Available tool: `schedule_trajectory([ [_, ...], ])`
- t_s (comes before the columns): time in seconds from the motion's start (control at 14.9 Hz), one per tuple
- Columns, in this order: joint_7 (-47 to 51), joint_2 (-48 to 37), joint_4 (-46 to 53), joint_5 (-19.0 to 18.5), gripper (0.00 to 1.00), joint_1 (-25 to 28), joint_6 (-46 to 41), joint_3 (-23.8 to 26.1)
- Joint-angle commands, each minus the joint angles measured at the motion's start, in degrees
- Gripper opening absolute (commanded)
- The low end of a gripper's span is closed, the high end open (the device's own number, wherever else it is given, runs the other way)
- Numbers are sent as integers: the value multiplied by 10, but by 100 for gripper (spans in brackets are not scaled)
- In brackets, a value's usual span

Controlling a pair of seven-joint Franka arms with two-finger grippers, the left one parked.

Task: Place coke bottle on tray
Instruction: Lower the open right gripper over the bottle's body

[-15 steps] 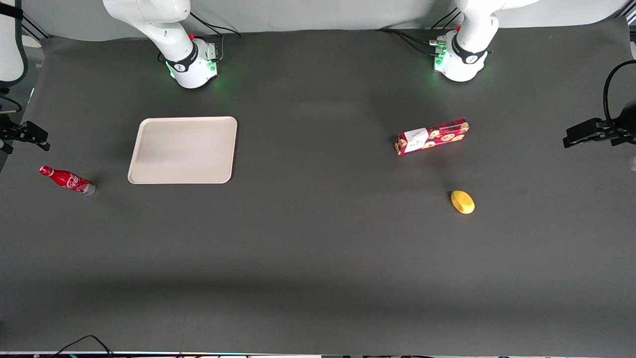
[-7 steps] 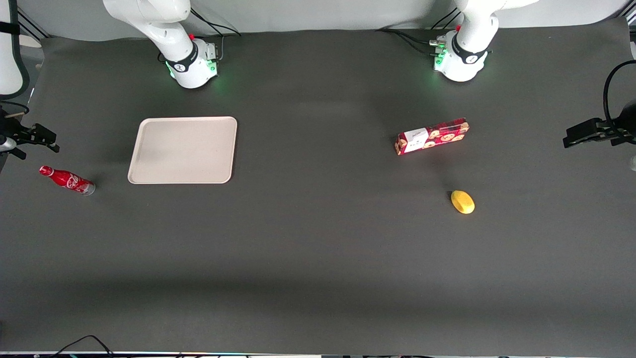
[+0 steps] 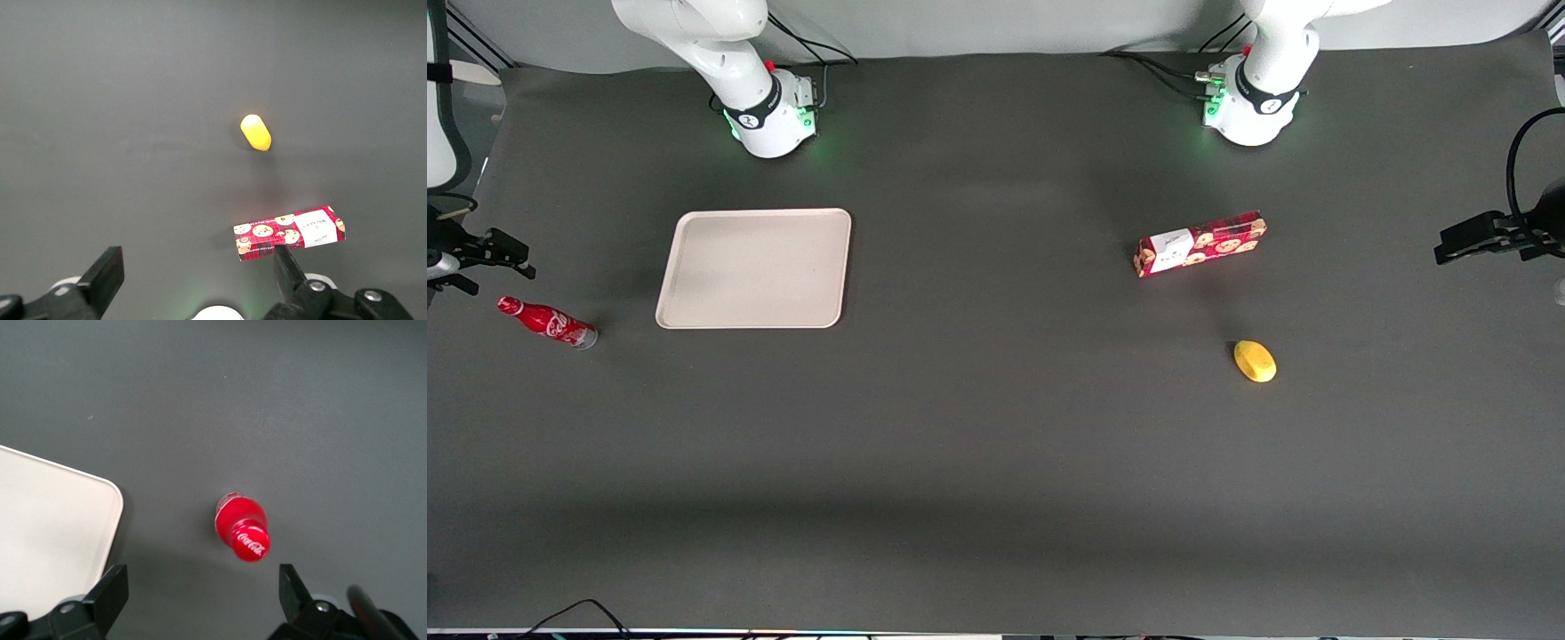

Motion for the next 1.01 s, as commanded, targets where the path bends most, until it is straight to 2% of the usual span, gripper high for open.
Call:
schedule_trajectory([
  [0.0, -75, 67, 45, 55, 100, -27, 1, 11],
  [0.2, -99, 92, 62, 75, 100, -36, 1, 18],
  [0.94, -89, 143, 85, 91, 100, -30, 10, 21],
])
